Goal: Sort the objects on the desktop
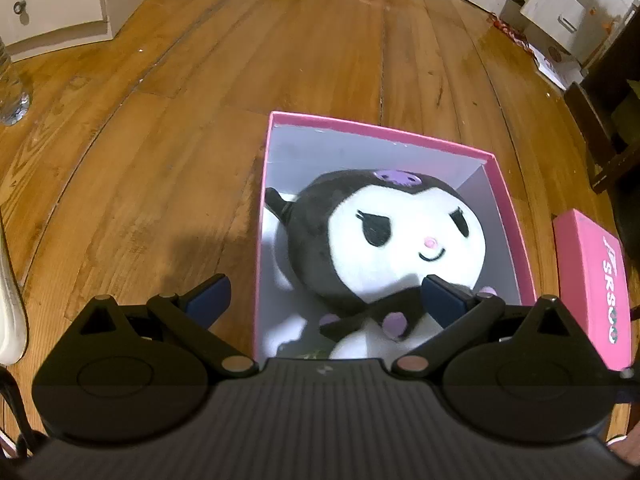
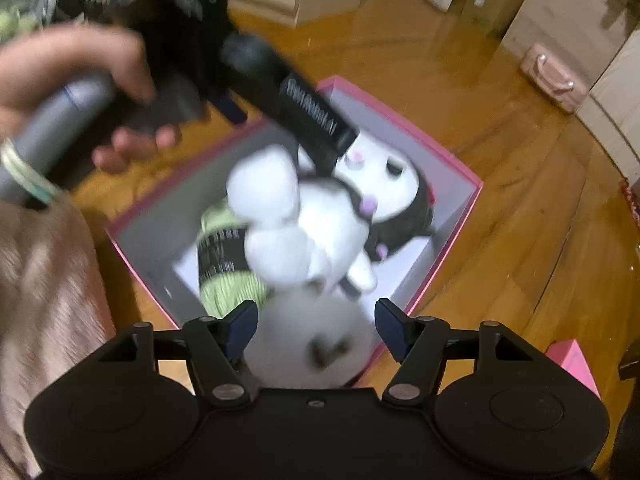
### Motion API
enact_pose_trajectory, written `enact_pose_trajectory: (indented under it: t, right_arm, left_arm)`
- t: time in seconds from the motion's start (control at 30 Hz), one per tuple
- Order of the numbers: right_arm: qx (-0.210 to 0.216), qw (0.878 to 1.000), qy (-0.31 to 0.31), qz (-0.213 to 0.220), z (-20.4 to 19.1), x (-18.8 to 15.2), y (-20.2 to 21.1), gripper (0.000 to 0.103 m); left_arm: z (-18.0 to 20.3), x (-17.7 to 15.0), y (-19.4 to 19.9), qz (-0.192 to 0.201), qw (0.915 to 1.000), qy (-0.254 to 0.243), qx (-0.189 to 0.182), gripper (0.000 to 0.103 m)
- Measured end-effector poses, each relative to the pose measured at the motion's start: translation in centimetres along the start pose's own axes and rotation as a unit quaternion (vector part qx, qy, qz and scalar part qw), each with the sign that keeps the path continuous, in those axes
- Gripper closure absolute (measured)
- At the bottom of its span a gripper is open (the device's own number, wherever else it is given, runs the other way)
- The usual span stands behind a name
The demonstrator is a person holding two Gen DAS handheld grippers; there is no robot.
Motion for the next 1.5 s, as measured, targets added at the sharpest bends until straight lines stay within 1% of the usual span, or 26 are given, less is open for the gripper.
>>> enact_pose_trajectory:
  t: [0.13, 0.2, 0.27, 0.33, 0.4, 0.5, 0.57, 0.67, 0.73, 0.83, 1.03, 1.13, 1.2, 1.23, 1.37, 1.43, 1.5]
  right_arm:
    - [0.031, 0.997, -0.043, 0.064, 0.7, 1.0, 1.8, 0.034]
    - [0.039, 0.995, -0.055, 0.076, 1.0, 1.5, 1.3, 0.043]
    - [0.04, 0.994, -0.067, 0.078, 1.3, 1.9, 0.3, 0.065]
    - [0.045, 0.993, -0.081, 0.074, 1.8, 2.2, -1.3, 0.072]
    - [0.049, 0.994, -0.083, 0.057, 1.6, 2.1, -2.5, 0.072]
    - [0.036, 0.995, -0.089, 0.021, 1.5, 1.5, -4.7, 0.072]
    - [0.038, 0.994, -0.104, 0.0, 1.8, 0.7, -6.4, 0.072]
    - [0.053, 0.992, -0.115, 0.009, 2.0, -0.1, -7.5, 0.072]
    - [0.055, 0.992, -0.114, 0.013, 2.0, -0.2, -7.4, 0.072]
    - [0.06, 0.992, -0.111, 0.012, 2.1, -0.2, -7.4, 0.07]
    - [0.07, 0.991, -0.112, 0.015, 1.7, 0.0, -6.8, 0.056]
    - [0.078, 0.988, -0.128, 0.021, 2.0, 0.2, -6.1, 0.049]
    - [0.071, 0.989, -0.128, 0.017, 2.2, 0.3, -5.4, 0.049]
    - [0.07, 0.989, -0.128, 0.019, 2.3, 0.3, -4.9, 0.047]
    - [0.066, 0.989, -0.126, 0.028, 3.4, -0.2, -1.8, 0.029]
    - [0.059, 0.99, -0.125, 0.027, 4.3, -0.6, -0.6, 0.025]
    - [0.059, 0.99, -0.127, 0.022, 5.9, -1.0, 0.0, 0.025]
  left_arm:
    - [-0.4, 0.2, 0.1, 0.003, 1.0, 0.006, -0.004, 0.0]
    - [-0.3, 0.1, 0.2, 0.004, 1.0, 0.005, -0.004, 0.0]
    - [-0.2, 0.1, 0.2, 0.004, 1.0, 0.002, -0.003, 0.0]
    - [-0.2, 0.1, 0.1, 0.003, 1.0, 0.001, -0.001, 0.0]
    - [-0.2, 0.1, 0.0, 0.002, 1.0, 0.0, 0.0, 0.0]
    - [-0.1, 0.1, 0.0, 0.0, 1.0, -0.002, 0.0, 0.0]
    - [0.0, 0.2, -0.1, 0.0, 1.0, -0.002, 0.0, 0.0]
    - [0.1, 0.1, -0.1, -0.002, 1.0, -0.006, 0.0, 0.0]
    - [0.3, 0.0, -0.2, -0.004, 0.9999, -0.01, 0.002, 0.0]
    - [0.7, -0.1, -0.4, -0.007, 0.9999, -0.014, 0.005, 0.0]
    - [1.7, -0.5, 0.1, -0.003, 0.9995, -0.032, 0.007, 0.0]
    - [2.4, -0.6, 0.7, 0.007, 0.9985, -0.049, 0.021, 0.0]
    - [3.0, -0.5, 1.4, 0.023, 0.9973, -0.062, 0.033, 0.0]
    - [3.2, -0.5, 1.8, 0.027, 0.9971, -0.062, 0.034, 0.0]
    - [4.7, -0.9, 4.0, 0.05, 0.9953, -0.075, 0.035, 0.0]
    - [5.6, -1.1, 5.2, 0.061, 0.994, -0.083, 0.036, 0.0]
    - [6.7, -1.4, 5.9, 0.064, 0.9937, -0.088, 0.03, 0.0]
Point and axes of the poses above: each gripper's, at about its wrist camera, not at the fingertips, and y roughly against the way its jaws point, z to its right, x to its top, the point moved 3 cm from there along -y, roughly the way its jaws point, and after that the axes turned 11 degrees about x, right-handed, at the moved point
